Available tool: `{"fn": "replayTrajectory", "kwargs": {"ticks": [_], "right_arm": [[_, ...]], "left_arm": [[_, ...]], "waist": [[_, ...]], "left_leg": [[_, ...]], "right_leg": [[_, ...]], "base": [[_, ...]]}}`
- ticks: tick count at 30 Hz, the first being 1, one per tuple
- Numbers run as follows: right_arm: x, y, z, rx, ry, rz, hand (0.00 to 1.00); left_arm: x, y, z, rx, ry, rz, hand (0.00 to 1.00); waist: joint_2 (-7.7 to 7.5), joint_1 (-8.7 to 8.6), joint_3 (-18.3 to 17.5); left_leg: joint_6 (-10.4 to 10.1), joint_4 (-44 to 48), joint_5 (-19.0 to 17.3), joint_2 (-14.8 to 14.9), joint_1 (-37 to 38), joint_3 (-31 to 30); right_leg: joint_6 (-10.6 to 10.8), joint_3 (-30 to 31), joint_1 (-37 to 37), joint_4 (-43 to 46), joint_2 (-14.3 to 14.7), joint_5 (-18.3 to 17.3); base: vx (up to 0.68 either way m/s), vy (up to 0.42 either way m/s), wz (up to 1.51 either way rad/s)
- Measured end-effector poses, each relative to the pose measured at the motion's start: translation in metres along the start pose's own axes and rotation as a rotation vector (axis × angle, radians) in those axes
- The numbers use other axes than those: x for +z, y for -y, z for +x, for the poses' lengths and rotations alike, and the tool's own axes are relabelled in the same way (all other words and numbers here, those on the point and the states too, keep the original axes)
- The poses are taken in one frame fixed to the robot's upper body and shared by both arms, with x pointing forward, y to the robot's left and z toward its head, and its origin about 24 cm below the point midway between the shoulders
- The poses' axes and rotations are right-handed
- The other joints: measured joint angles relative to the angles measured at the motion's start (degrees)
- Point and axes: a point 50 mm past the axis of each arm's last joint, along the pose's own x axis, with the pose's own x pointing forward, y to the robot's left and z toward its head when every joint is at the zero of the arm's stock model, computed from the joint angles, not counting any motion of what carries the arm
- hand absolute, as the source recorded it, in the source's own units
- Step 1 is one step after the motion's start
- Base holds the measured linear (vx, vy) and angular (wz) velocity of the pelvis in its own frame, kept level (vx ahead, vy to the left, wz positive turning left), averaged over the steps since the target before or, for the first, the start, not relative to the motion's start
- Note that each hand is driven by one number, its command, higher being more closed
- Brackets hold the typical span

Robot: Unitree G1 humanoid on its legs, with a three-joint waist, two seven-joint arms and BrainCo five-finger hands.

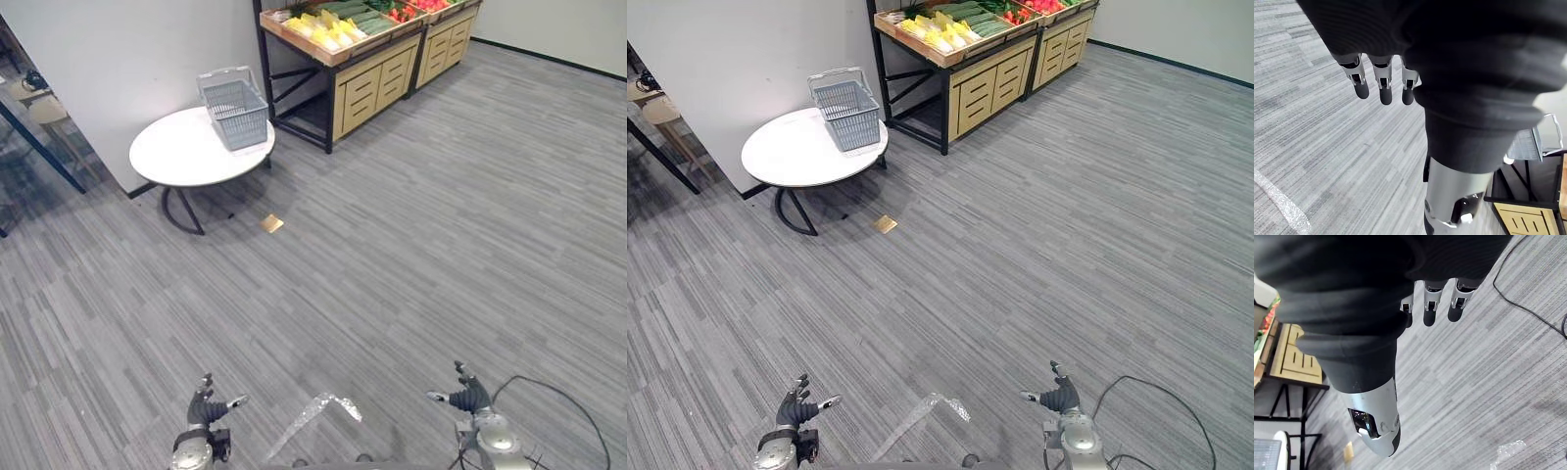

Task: Pick vegetable in the basket

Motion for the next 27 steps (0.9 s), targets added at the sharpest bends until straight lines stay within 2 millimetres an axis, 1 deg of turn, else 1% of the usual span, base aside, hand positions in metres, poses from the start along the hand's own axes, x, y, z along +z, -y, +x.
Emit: {"fn": "replayTrajectory", "kwargs": {"ticks": [3, 9, 13, 17, 18, 22, 24, 26, 27], "right_arm": [[0.002, 0.005, 0.000, -0.023, 0.010, 0.011, 0.00], [0.002, 0.008, 0.000, -0.035, 0.008, 0.037, 0.00], [0.001, 0.013, 0.000, -0.066, 0.003, 0.088, 0.00], [0.001, 0.013, 0.000, -0.069, 0.004, 0.108, 0.00], [0.002, 0.013, 0.001, -0.073, 0.006, 0.116, 0.00], [0.010, 0.011, 0.005, -0.085, 0.026, 0.138, 0.00], [0.017, 0.008, 0.008, -0.078, 0.045, 0.150, 0.00], [0.025, 0.006, 0.012, -0.074, 0.067, 0.154, 0.00], [0.031, 0.005, 0.014, -0.074, 0.081, 0.154, 0.00]], "left_arm": [[0.002, -0.003, 0.000, 0.007, 0.011, -0.025, 0.00], [0.012, -0.009, 0.000, 0.032, 0.054, -0.053, 0.00], [0.012, -0.011, 0.001, 0.042, 0.056, -0.073, 0.00], [0.013, -0.011, 0.000, 0.048, 0.058, -0.097, 0.00], [0.015, -0.010, 0.000, 0.052, 0.070, -0.117, 0.00], [0.020, -0.009, 0.001, 0.059, 0.088, -0.149, 0.00], [0.019, -0.010, 0.000, 0.087, 0.083, -0.187, 0.00], [0.021, -0.011, 0.001, 0.093, 0.093, -0.195, 0.00], [0.025, -0.011, 0.001, 0.095, 0.107, -0.207, 0.00]], "waist": [[0.01, -0.05, 0.01], [0.06, -0.15, 0.00], [0.11, -0.15, 0.00], [0.12, -0.10, 0.01], [0.14, -0.06, 0.03], [0.08, 0.05, 0.32], [0.01, 0.23, 0.67], [-0.11, 0.90, 1.28], [-0.07, 1.60, 1.72]], "left_leg": [[-0.10, -0.76, 0.52, 0.00, 0.03, -0.21], [-0.24, -1.18, 0.61, 0.17, -0.02, -0.21], [-0.37, -1.75, 0.72, 0.11, 0.00, -0.23], [-0.37, -1.80, 0.72, 0.09, -0.21, -0.20], [-0.37, -1.78, 0.72, 0.09, -0.35, -0.19], [-0.34, -1.34, 0.66, 0.11, -1.40, 0.06], [-0.13, 0.28, 0.04, 0.17, -2.75, 0.68], [0.15, 2.43, -1.14, 0.33, -4.26, 1.22], [0.65, 3.91, -2.14, 0.41, -5.19, 2.01]], "right_leg": [[-0.01, -0.19, -0.11, -0.17, 0.02, 0.07], [-0.08, -0.48, -0.01, -0.86, 0.22, 0.20], [-0.07, -0.51, -0.02, -1.30, 0.21, 0.21], [-0.07, -0.51, -0.11, -1.54, 0.21, 0.21], [-0.07, -0.50, -0.23, -1.55, 0.21, 0.21], [-0.07, 0.04, -1.30, -1.30, 0.21, 0.25], [-0.06, 0.63, -2.35, -0.73, 0.21, 0.29], [0.02, 1.60, -3.59, 0.02, 0.30, 0.34], [0.20, 2.20, -4.49, 0.93, 0.34, 0.20]], "base": [[-0.01, -0.008, 0.04], [0.00, -0.002, 0.01], [0.00, 0.000, 0.00], [0.01, 0.000, 0.00], [0.00, 0.000, 0.00], [-0.01, -0.001, -0.02], [-0.03, 0.002, -0.15], [-0.03, 0.009, -0.25], [-0.03, 0.017, -0.22]]}}
